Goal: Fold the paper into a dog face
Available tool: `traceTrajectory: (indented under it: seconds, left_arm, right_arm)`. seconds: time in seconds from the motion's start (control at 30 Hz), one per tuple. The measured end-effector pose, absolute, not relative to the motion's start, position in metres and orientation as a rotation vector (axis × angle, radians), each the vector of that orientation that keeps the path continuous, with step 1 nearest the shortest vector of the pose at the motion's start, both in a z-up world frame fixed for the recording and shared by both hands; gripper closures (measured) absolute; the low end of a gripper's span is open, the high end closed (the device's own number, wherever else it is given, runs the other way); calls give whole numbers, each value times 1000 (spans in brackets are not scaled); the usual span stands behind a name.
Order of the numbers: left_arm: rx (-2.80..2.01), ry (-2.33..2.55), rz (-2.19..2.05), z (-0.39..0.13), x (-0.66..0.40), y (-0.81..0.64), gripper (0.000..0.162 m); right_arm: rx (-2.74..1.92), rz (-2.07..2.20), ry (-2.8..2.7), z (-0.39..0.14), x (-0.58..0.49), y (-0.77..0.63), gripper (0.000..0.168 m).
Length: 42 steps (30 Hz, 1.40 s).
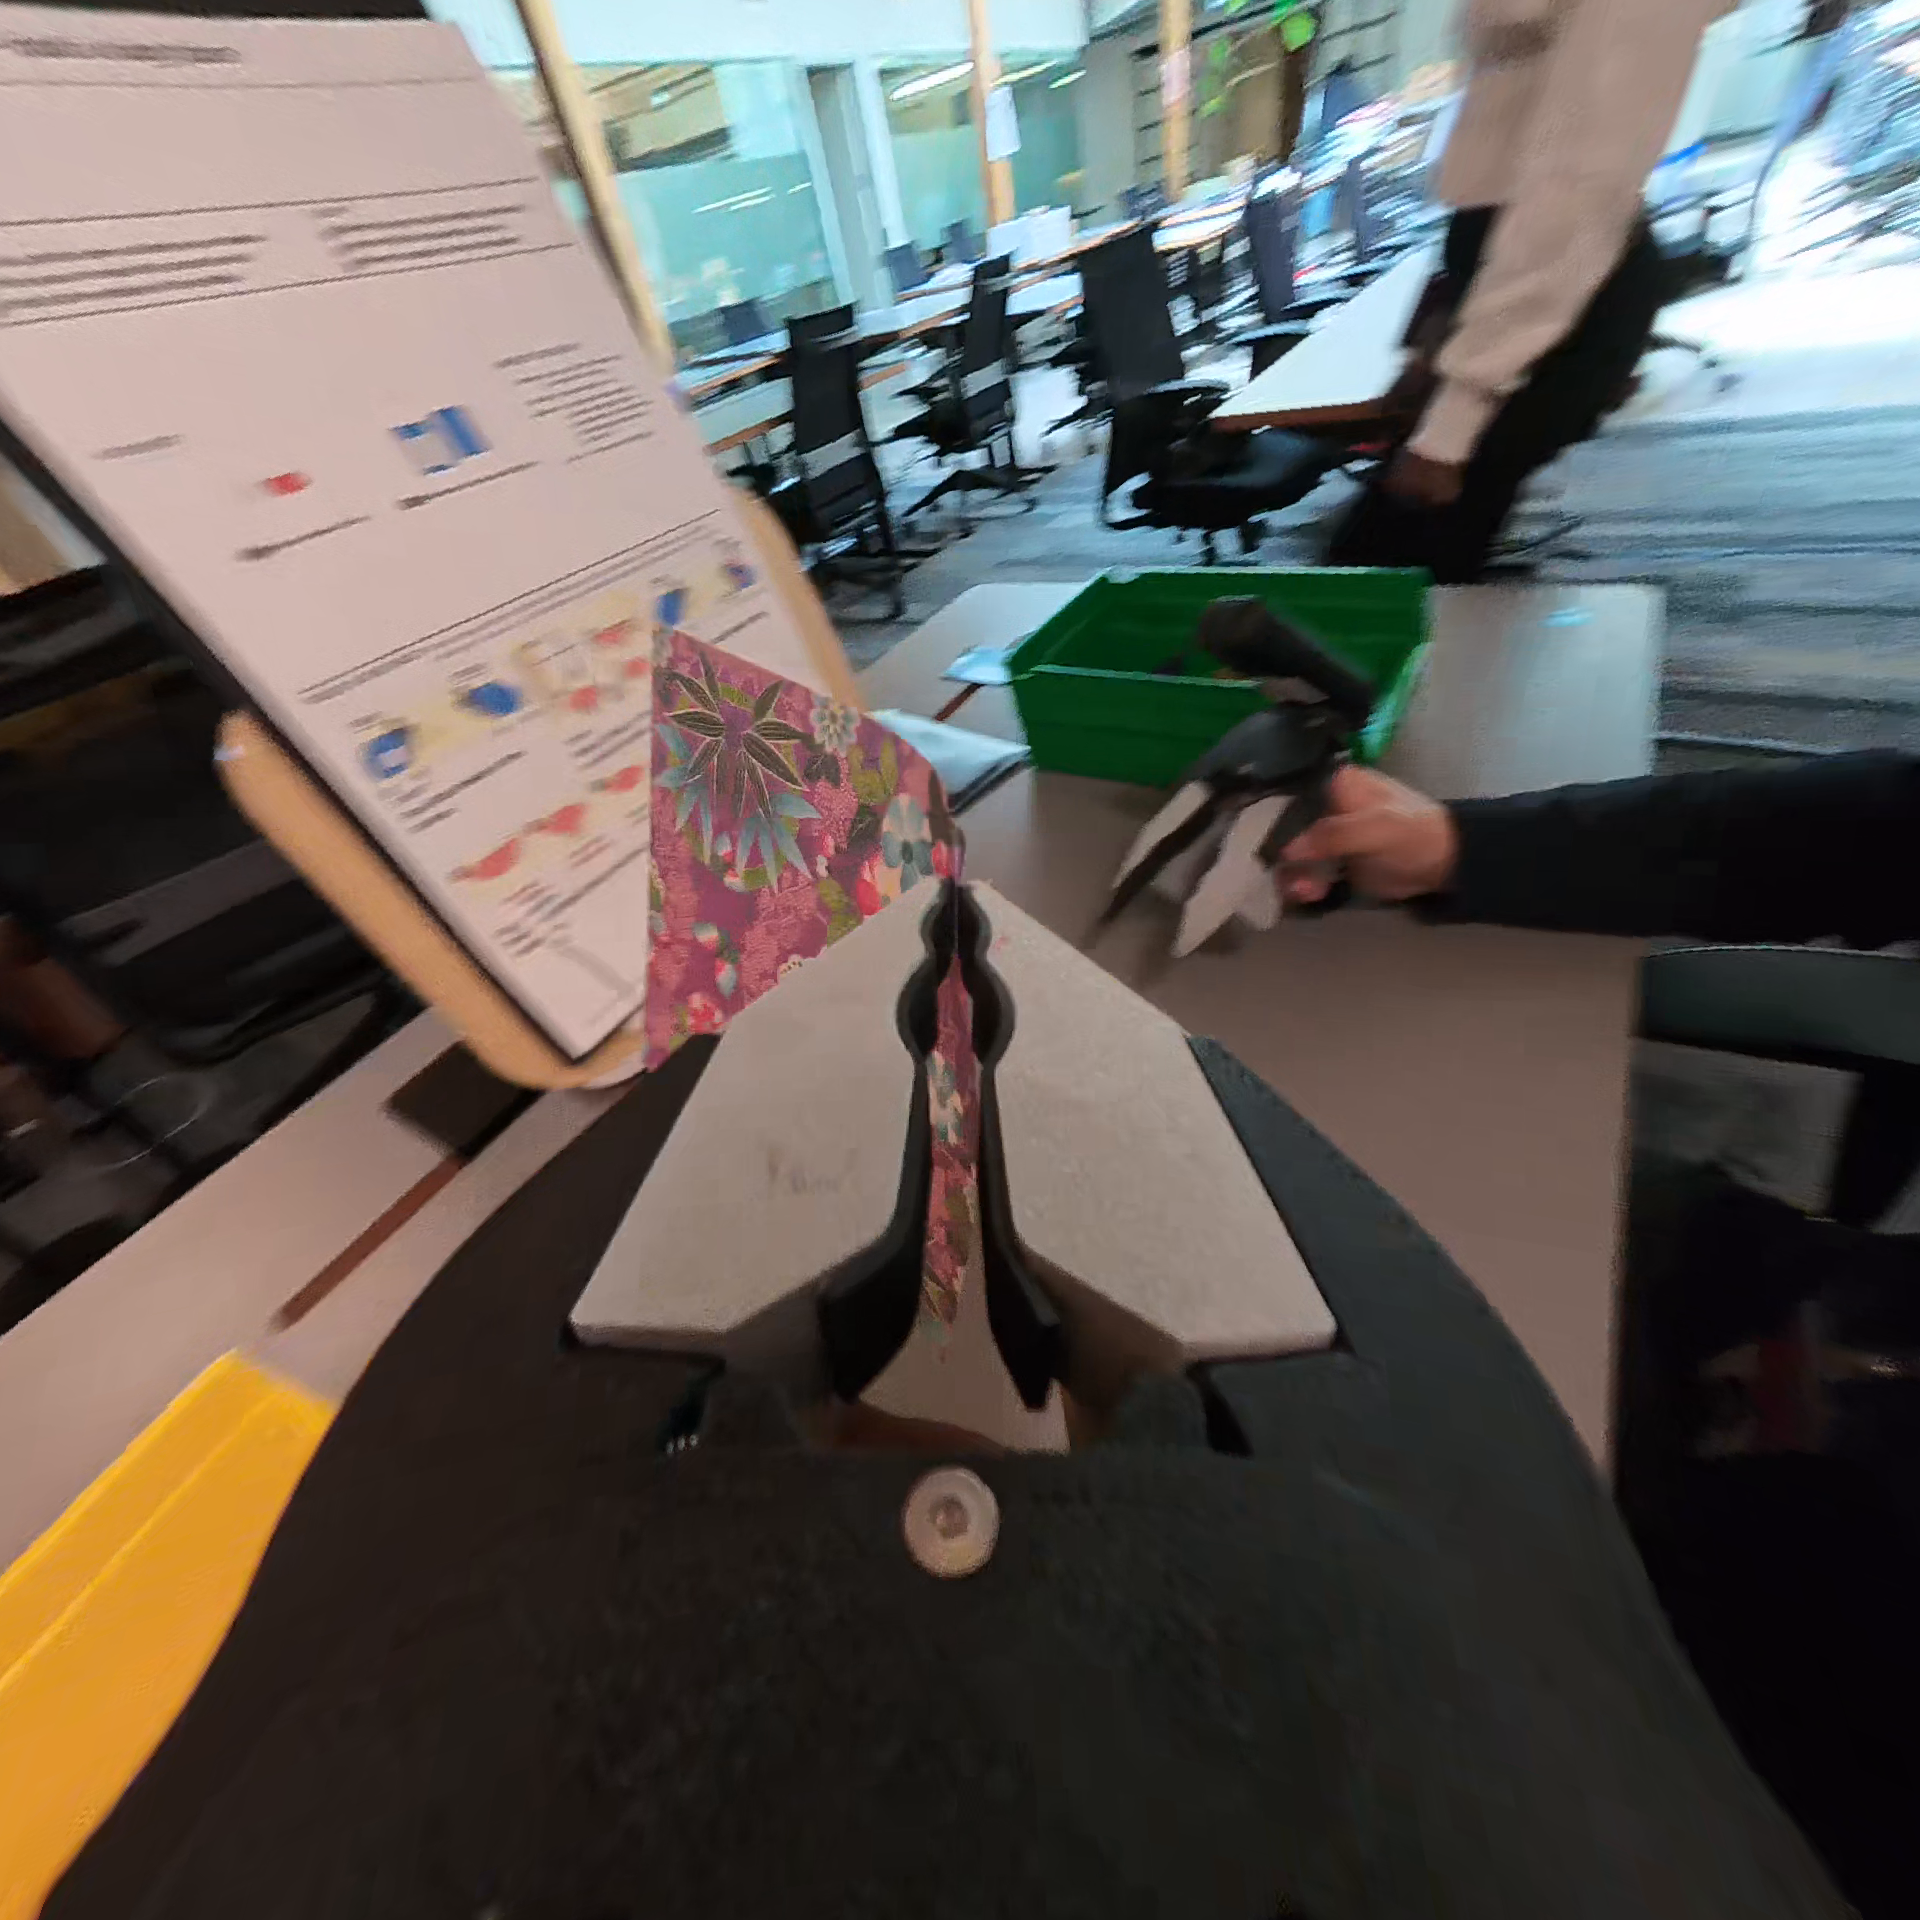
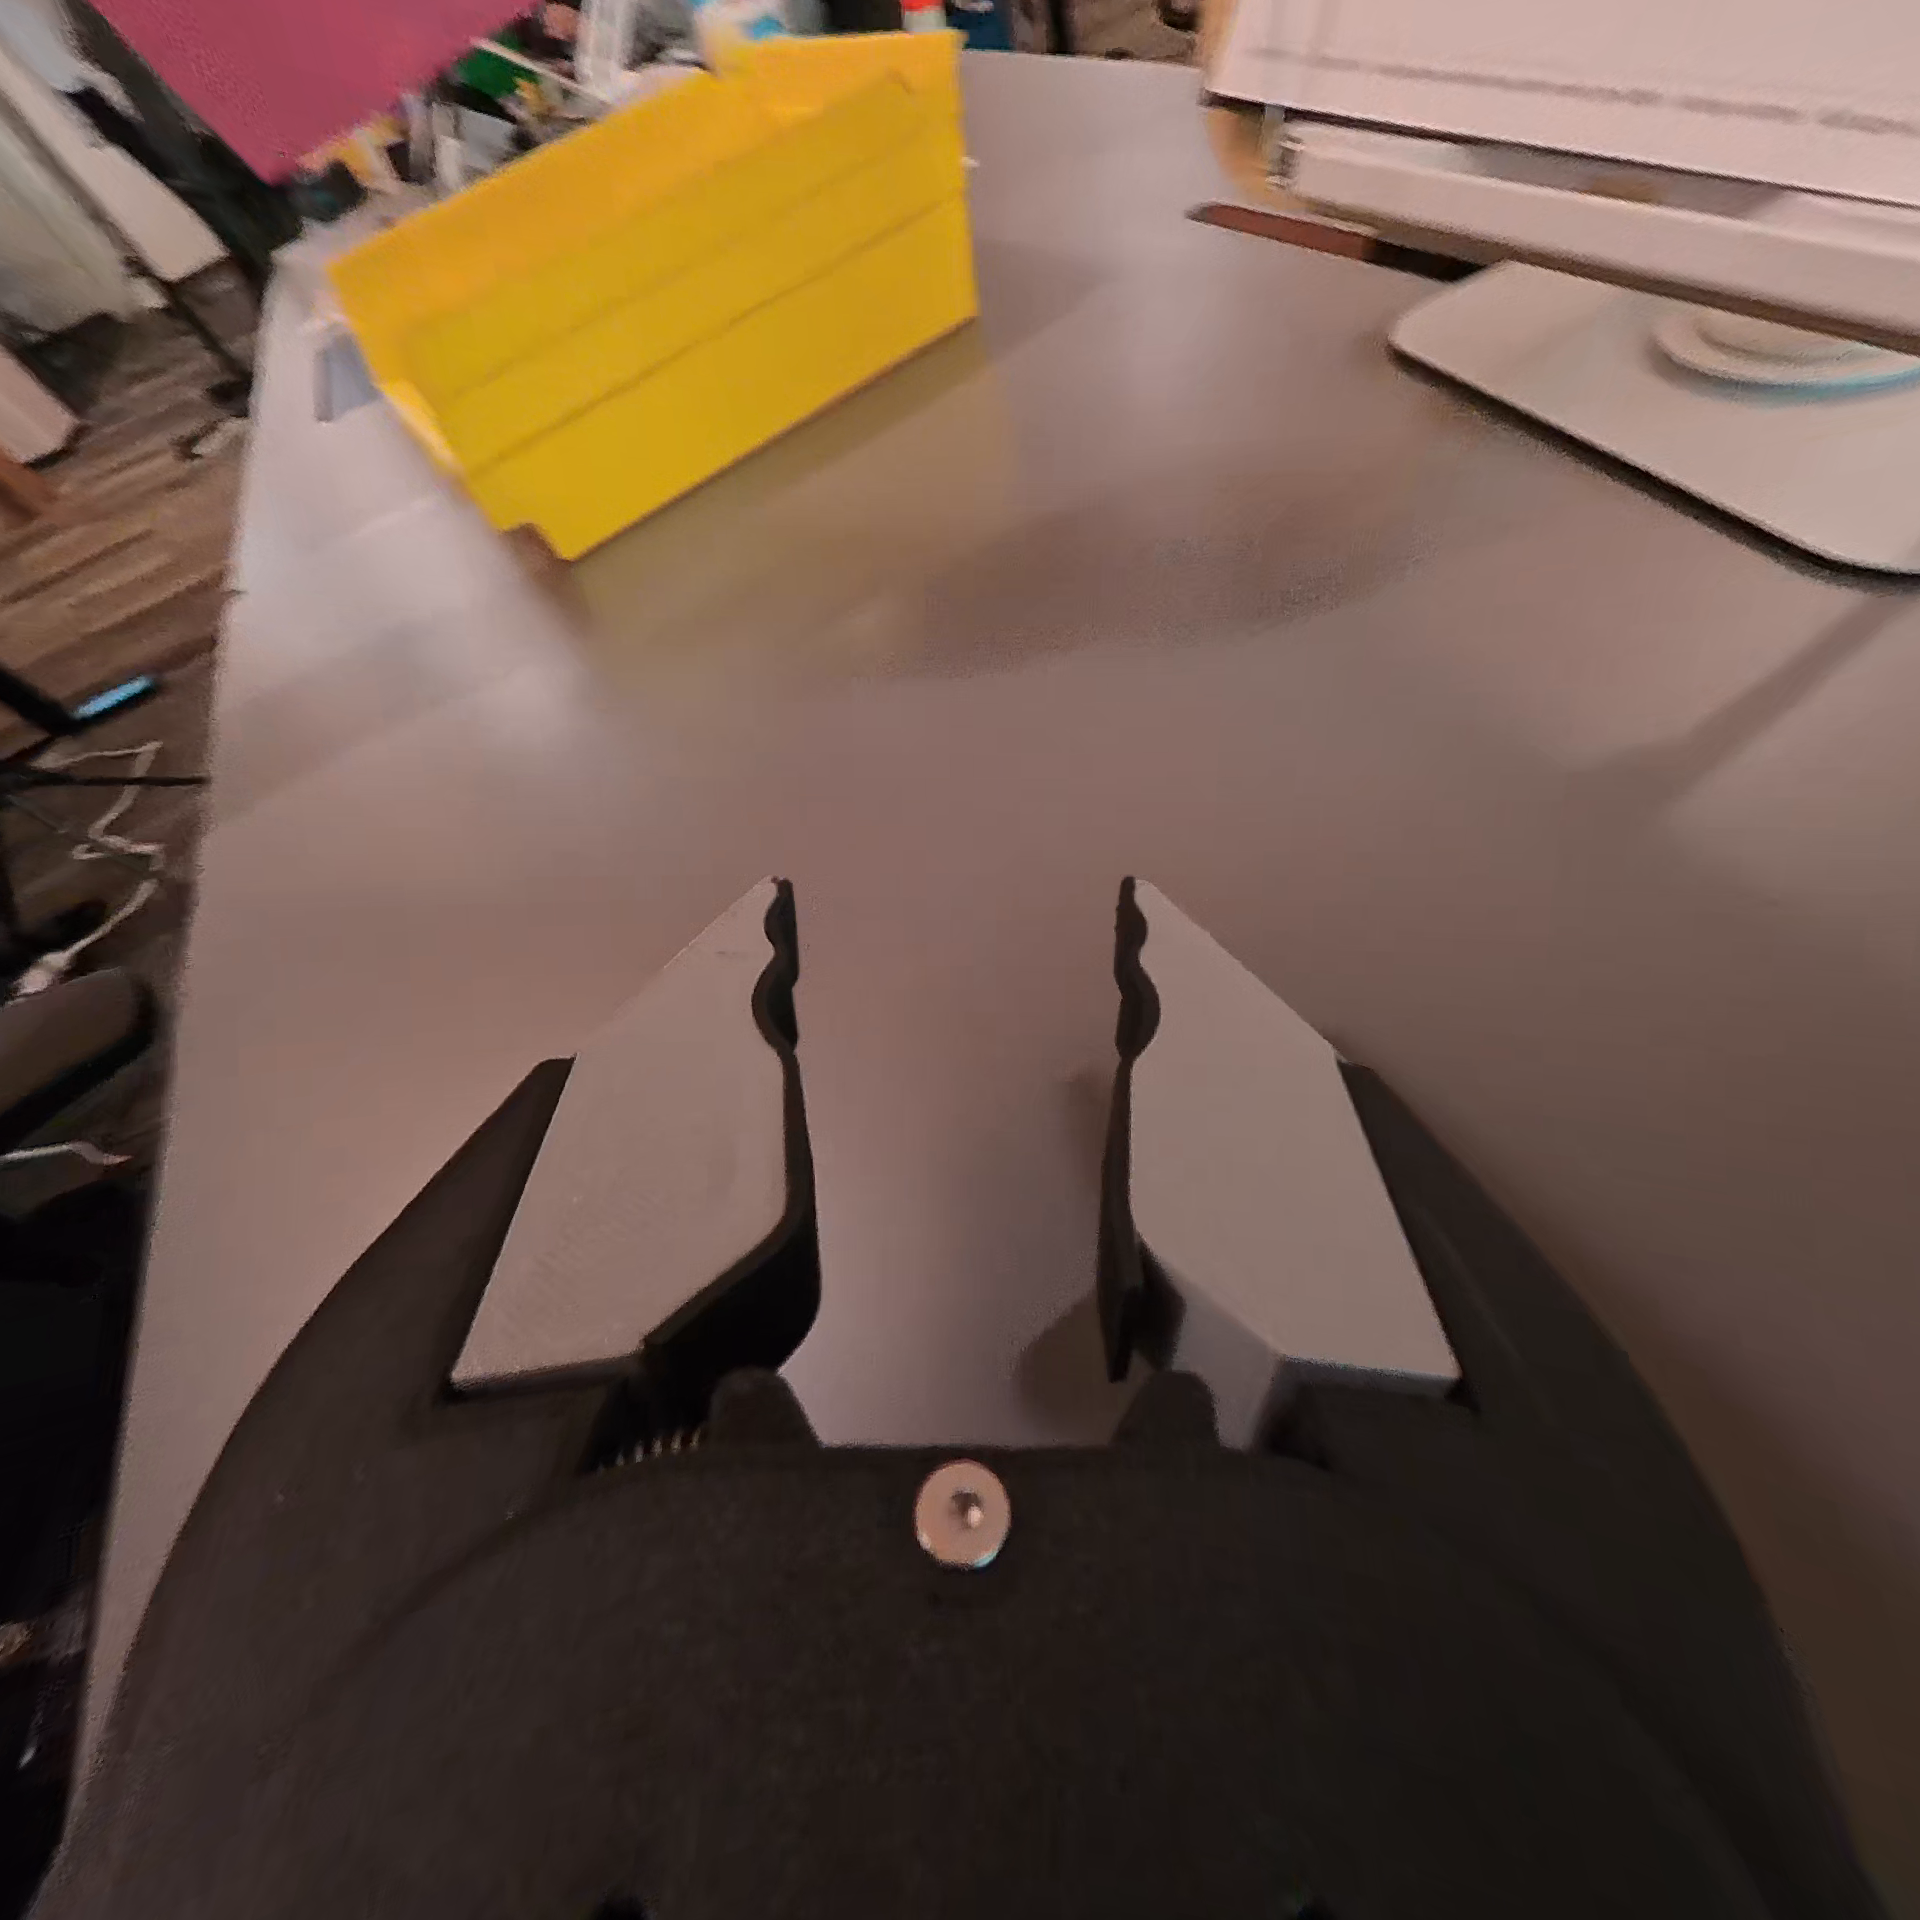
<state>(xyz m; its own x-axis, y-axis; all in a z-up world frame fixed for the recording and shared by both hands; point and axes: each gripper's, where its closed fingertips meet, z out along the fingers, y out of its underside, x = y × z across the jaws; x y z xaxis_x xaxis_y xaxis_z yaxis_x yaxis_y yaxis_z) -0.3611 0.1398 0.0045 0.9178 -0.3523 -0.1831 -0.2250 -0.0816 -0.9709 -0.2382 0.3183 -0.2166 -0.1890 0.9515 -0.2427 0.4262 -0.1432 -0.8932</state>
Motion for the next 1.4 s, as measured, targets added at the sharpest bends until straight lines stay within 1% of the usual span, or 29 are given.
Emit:
traceTrajectory:
  seconds: [0.07,0.2,0.4,0.47,0.5,0.53,0.6,0.7,0.73,0.8,0.83,0.9,1.0,1.1,1.23,1.4]
  left_arm:
    - [-1641,489,-233,4,-325,141,162]
    - [-1591,527,-394,-2,-274,145,162]
    - [-1541,322,-582,-32,-273,173,162]
    - [-1488,218,-681,-42,-281,179,162]
    - [-1464,161,-723,-48,-287,182,162]
    - [-1441,104,-756,-54,-293,185,162]
    - [-1400,15,-804,-66,-302,189,162]
    - [-1417,-27,-784,-88,-310,191,162]
    - [-1449,-38,-731,-97,-314,192,158]
    - [-1523,-65,-623,-112,-326,192,128]
    - [-1557,-68,-585,-118,-332,190,119]
    - [-1619,-54,-515,-125,-339,185,109]
    - [-1696,11,-414,-134,-340,180,110]
    - [-1774,108,-366,-146,-325,183,114]
    - [-1903,227,-280,-179,-309,200,118]
    - [-2060,222,-217,-222,-313,227,126]
  right_arm:
    - [-1486,1413,-1647,-207,-237,302,108]
    - [-1330,1630,-1673,-179,-230,274,98]
    - [-1210,1934,-1637,-148,-216,257,83]
    - [-1211,2008,-1625,-145,-214,257,83]
    - [-1196,2054,-1632,-143,-211,255,88]
    - [-1168,2101,-1651,-141,-207,251,107]
    - [-1132,2115,-1666,-139,-202,250,166]
    - [-1234,2030,-1631,-148,-209,264,168]
    - [-1273,2018,-1622,-151,-210,268,168]
    - [-1367,2002,-1597,-159,-213,278,168]
    - [-1425,1989,-1594,-164,-214,282,168]
    - [-1526,1966,-1631,-176,-214,286,168]
    - [-1623,1934,-1716,-193,-211,284,168]
    - [-1672,1884,-1778,-204,-210,281,168]
    - [-1753,1703,-1878,-229,-211,281,168]
    - [-1817,1515,-1967,-252,-209,283,168]
